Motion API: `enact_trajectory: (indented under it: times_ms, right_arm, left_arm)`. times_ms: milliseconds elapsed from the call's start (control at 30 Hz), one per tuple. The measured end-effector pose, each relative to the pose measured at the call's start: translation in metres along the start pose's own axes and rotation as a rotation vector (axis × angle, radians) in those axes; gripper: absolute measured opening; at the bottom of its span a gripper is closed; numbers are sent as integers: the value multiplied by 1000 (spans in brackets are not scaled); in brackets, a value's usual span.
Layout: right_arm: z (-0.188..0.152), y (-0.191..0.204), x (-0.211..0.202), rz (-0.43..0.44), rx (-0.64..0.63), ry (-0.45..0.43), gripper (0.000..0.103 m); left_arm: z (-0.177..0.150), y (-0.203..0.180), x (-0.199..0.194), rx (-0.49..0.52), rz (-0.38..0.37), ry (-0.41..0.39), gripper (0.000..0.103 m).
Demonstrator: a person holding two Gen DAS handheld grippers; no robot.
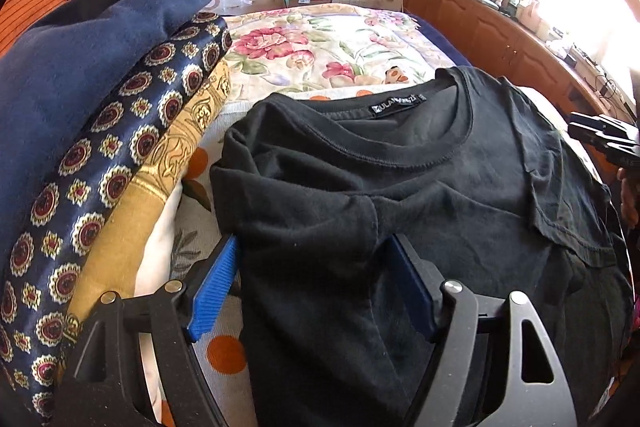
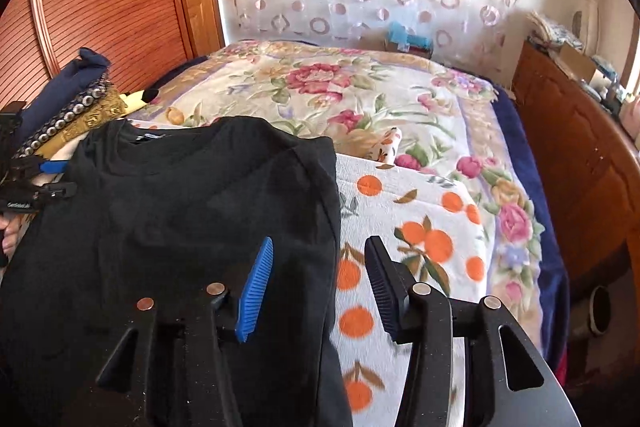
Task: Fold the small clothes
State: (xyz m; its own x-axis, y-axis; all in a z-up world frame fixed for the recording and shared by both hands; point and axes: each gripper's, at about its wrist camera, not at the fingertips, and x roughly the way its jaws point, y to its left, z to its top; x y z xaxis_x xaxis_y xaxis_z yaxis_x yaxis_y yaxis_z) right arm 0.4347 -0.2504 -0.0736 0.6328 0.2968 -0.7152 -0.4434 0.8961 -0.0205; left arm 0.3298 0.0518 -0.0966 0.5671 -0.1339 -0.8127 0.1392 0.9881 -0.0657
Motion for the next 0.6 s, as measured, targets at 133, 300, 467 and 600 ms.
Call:
enact_trajectory:
  times_ms: [133,300,467,600]
  right_arm:
    - [11,-1,18,-20,-16,38,51]
    - [24,-2,33,-13,-11,61,51]
    - [31,0,43,4,-2,77,51]
    - [35,-1,48,8,-9,90,51]
  left_arm:
    - [1,0,0,10,12,-18,58]
    - [2,4,-4,13,-27,-18,32]
    - [4,1,-10,43,-53,-17,16]
    - [12,13,-32,36,-36,-63,15]
